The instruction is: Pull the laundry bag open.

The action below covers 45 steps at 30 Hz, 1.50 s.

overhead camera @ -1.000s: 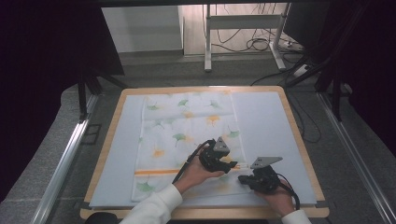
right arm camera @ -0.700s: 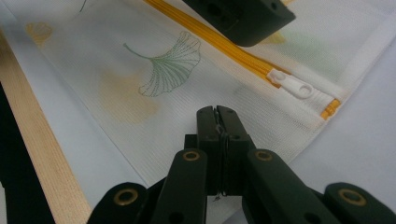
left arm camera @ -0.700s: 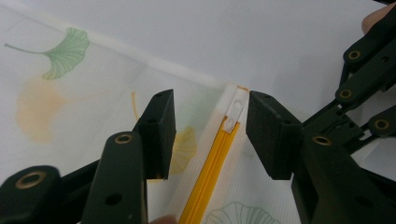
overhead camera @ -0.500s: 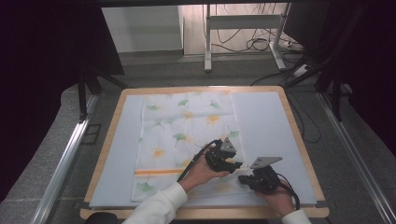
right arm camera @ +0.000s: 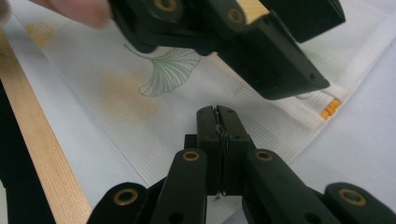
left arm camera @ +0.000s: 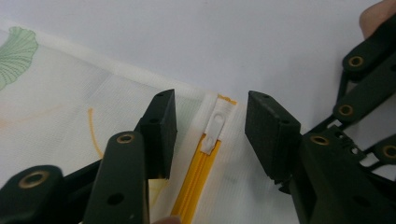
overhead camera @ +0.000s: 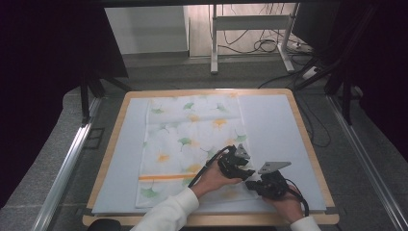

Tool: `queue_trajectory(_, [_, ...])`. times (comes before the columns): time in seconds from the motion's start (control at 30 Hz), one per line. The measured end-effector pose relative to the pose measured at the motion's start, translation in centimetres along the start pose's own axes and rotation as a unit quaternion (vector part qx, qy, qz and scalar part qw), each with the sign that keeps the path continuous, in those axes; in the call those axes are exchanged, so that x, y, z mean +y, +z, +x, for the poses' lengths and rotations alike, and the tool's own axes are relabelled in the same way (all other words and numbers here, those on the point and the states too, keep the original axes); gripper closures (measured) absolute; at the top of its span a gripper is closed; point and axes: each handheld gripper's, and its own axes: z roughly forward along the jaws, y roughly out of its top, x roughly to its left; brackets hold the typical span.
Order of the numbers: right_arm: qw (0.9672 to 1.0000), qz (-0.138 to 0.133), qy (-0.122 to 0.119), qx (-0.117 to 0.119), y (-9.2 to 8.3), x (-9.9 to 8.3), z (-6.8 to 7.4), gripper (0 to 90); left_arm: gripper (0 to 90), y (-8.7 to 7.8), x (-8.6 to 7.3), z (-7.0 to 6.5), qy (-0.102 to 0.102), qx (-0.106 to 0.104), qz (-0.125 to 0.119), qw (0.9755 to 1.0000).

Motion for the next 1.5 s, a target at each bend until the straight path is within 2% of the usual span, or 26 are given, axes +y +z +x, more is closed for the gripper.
queue_trajectory(0.17, [1.0, 0.0, 0.0, 0.001, 0.0, -0.01, -0.03, 88.3, 57.3, 0.66, 0.15, 0.06, -0.003, 0.002, 0.01, 0.9999])
queue_trajectory(0.23, [1.0, 0.0, -0.001, 0.001, 0.0, -0.01, -0.03, 88.3, 58.9, 0.97, 0.15, -0.03, 0.0, 0.001, 0.014, 0.9999])
queue_trajectory(0.27, [1.0, 0.0, -0.001, 0.001, 0.0, -0.01, -0.04, 88.3, 59.3, 0.99, 0.16, 0.03, 0.008, 0.002, 0.02, 0.9998])
queue_trajectory(0.37, [1.0, 0.0, -0.002, 0.0, 0.0, 0.0, -0.03, 88.3, 61.6, 1.02, 0.12, 0.12, 0.003, -0.003, 0.02, 0.9998])
queue_trajectory(0.43, [1.0, 0.0, -0.002, 0.0, 0.0, 0.0, -0.03, 88.3, 64.7, 0.94, 0.08, 0.2, 0.007, -0.006, 0.022, 0.9997])
queue_trajectory(0.5, [1.0, 0.0, -0.002, 0.001, 0.0, 0.0, -0.05, 88.3, 71.7, 0.91, 0.04, 0.25, 0.011, -0.001, 0.025, 0.9996])
queue_trajectory(0.6, [1.0, 0.0, -0.002, 0.001, 0.01, 0.0, -0.03, 88.3, 74.4, 0.91, 0.08, 0.44, -0.009, -0.01, 0.029, 0.9995])
queue_trajectory(0.73, [1.0, 0.0, -0.001, 0.0, 0.02, 0.0, -0.03, 88.3, 78.4, 0.74, 0.26, 0.33, 0.005, -0.004, 0.036, 0.9993])
queue_trajectory(0.83, [1.0, 0.0, -0.002, 0.001, 0.02, -0.01, -0.04, 88.3, 83.9, 0.6, 0.33, 0.25, 0.007, -0.002, 0.038, 0.9993])
queue_trajectory(0.9, [1.0, -0.001, -0.002, 0.001, 0.03, 0.0, -0.07, 88.3, 84.0, 0.64, 0.35, 0.02, 0.016, 0.005, 0.038, 0.9991])
queue_trajectory(1.0, [1.0, -0.001, -0.003, 0.001, 0.02, 0.0, -0.06, 88.3, 84.1, 0.58, 0.38, -0.29, 0.041, 0.019, 0.041, 0.9981])
queue_trajectory(1.1, [1.0, -0.001, -0.003, 0.001, 0.02, 0.0, -0.07, 88.3, 84.2, 0.61, 0.39, -0.05, 0.032, 0.013, 0.037, 0.9987])
queue_trajectory(1.2, [1.0, -0.001, -0.004, 0.001, 0.02, 0.01, -0.05, 88.3, 84.4, 0.59, 0.32, 0.26, 0.006, -0.004, 0.035, 0.9993])
queue_trajectory(1.33, [1.0, -0.001, -0.003, 0.001, 0.03, 0.02, -0.06, 88.4, 84.9, 0.42, 0.33, 0.16, 0.017, 0.0, 0.043, 0.9989])
queue_trajectory(1.4, [1.0, 0.001, 0.0, 0.0, 0.02, 0.05, -0.02, 88.4, 84.9, 0.44, 0.29, 0.17, 0.012, -0.001, 0.042, 0.9991])
queue_trajectory(1.5, [0.9996, 0.001, -0.004, -0.027, 0.01, 0.25, 0.11, 88.8, 85.0, 0.48, 0.22, 0.22, 0.011, -0.003, 0.039, 0.9992])
